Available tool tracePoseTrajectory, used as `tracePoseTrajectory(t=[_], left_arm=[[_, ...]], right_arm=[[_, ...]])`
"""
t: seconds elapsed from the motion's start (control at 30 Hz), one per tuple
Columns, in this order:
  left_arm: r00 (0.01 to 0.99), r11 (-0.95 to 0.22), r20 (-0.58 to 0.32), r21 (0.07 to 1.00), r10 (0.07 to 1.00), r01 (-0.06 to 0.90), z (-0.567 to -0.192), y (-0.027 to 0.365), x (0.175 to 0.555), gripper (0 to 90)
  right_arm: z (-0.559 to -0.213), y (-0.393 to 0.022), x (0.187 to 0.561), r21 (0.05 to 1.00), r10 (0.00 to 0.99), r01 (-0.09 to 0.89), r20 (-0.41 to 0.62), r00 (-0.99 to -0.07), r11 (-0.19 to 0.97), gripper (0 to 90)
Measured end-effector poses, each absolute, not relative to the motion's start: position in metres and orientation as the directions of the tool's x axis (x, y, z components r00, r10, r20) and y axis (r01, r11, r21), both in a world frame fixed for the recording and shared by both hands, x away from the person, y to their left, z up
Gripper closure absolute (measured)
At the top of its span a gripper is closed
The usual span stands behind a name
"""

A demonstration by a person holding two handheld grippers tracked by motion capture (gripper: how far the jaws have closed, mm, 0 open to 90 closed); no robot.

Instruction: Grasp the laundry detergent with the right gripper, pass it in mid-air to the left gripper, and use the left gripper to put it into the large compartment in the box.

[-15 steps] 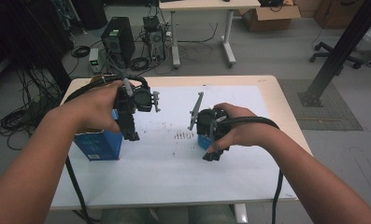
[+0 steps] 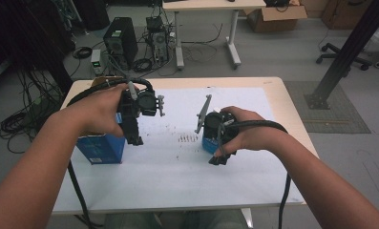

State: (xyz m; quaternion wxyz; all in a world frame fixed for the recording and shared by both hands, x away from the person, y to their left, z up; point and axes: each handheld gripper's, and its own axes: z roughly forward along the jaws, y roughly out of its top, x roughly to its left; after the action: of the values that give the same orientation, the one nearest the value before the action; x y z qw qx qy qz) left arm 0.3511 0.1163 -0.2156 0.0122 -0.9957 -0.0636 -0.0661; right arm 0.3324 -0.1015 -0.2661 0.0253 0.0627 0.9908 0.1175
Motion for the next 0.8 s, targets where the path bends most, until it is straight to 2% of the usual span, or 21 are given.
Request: tracePoseTrajectory(t=[0.2,0.5,0.8], left_arm=[[0.985,-0.993,0.129,-0.027,0.114,0.119,-0.215,0.116,0.342,0.2],[0.985,-0.992,0.116,0.02,0.13,0.128,-0.22,0.125,0.329,0.2],[0.986,-0.992,0.109,0.017,0.127,0.126,-0.227,0.131,0.315,0.2]], right_arm=[[-0.266,-0.106,0.328,0.246,0.134,0.121,-0.035,-0.99,0.962,3.9],[-0.269,-0.114,0.316,0.265,0.154,0.14,-0.035,-0.987,0.954,4.0],[-0.273,-0.129,0.309,0.278,0.18,0.164,-0.035,-0.983,0.947,4.0]])
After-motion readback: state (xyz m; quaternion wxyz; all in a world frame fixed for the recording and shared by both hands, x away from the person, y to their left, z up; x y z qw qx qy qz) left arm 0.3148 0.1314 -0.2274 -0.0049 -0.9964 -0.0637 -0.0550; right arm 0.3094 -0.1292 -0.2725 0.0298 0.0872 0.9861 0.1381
